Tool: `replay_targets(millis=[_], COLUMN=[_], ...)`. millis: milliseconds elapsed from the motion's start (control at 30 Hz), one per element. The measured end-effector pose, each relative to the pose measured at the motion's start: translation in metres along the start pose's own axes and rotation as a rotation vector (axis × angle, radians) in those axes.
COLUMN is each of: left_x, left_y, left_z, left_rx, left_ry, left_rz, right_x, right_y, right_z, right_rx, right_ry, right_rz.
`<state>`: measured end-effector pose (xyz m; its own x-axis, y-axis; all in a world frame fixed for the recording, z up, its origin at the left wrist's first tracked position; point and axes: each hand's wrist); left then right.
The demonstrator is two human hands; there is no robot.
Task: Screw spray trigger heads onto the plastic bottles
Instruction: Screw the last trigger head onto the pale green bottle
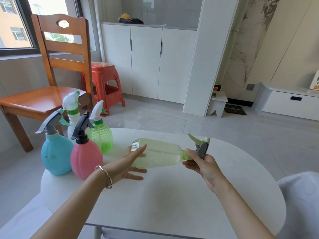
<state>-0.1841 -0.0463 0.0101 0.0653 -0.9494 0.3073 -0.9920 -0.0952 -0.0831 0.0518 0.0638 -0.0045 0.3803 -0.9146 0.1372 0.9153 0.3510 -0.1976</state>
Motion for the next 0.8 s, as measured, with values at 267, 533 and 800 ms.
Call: replay_targets(millis=[267, 533, 800], left_x=[-0.001, -0.006, -0.009], left_y=[-0.008, -0.013, -0.013], left_z=[0.0, 0.005, 0.003], left_rx=[0.148, 0.154, 0.167], left_ry=[-0.075, -0.034, -0.02], left_rz=[-0.073, -0.121, -0.136], right_x=[-0.001, -0.002, -0.008], right_y=[0.0, -0.003, 0.007], right_z=[0.002, 0.0, 0.005], right_rx=[0.11, 0.085, -0.081], right_ry=[0.02, 0.076, 0.068], right_rz=[0.044, -0.02, 0.206])
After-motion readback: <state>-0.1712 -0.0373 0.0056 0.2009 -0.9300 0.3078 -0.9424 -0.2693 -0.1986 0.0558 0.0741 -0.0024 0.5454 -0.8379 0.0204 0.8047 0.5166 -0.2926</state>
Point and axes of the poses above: each hand's wrist, its own x-axis away from the middle knuckle, its own y-axis out of the back of the hand, z = x × y, and after that the axes turned 1 degree about -y, right-handed
